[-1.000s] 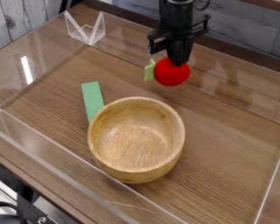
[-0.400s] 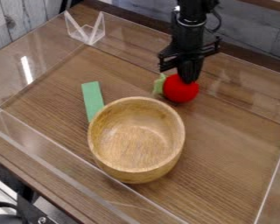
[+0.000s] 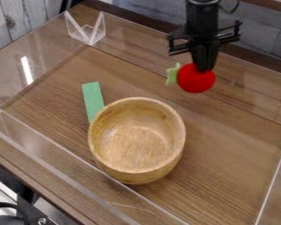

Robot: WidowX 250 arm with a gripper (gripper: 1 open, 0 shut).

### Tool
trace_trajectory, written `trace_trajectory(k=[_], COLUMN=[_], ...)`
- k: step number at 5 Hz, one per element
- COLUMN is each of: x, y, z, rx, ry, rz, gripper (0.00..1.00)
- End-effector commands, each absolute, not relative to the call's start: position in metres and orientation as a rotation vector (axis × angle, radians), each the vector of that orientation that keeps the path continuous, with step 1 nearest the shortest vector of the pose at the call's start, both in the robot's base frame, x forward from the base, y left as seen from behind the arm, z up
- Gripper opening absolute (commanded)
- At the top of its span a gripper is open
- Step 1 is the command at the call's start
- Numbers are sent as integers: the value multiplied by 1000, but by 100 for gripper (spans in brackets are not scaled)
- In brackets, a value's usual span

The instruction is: Move the red fruit to the right

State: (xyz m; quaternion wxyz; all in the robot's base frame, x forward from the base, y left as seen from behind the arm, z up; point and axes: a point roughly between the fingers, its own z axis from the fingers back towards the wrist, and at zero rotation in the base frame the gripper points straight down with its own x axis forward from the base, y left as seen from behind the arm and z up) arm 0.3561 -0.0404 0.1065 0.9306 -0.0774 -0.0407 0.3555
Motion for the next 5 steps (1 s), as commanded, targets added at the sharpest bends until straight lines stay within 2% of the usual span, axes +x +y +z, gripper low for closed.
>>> trace_trajectory(k=[1,2,3,5], x=[355,342,333,343], y=[-56,-96,-137,-145], z=[146,132,110,70], rx=[-205,-201,-198,-174], ry=[-156,-139,-125,-116], rz=[648,557,577,528], gripper=[0,0,0,0])
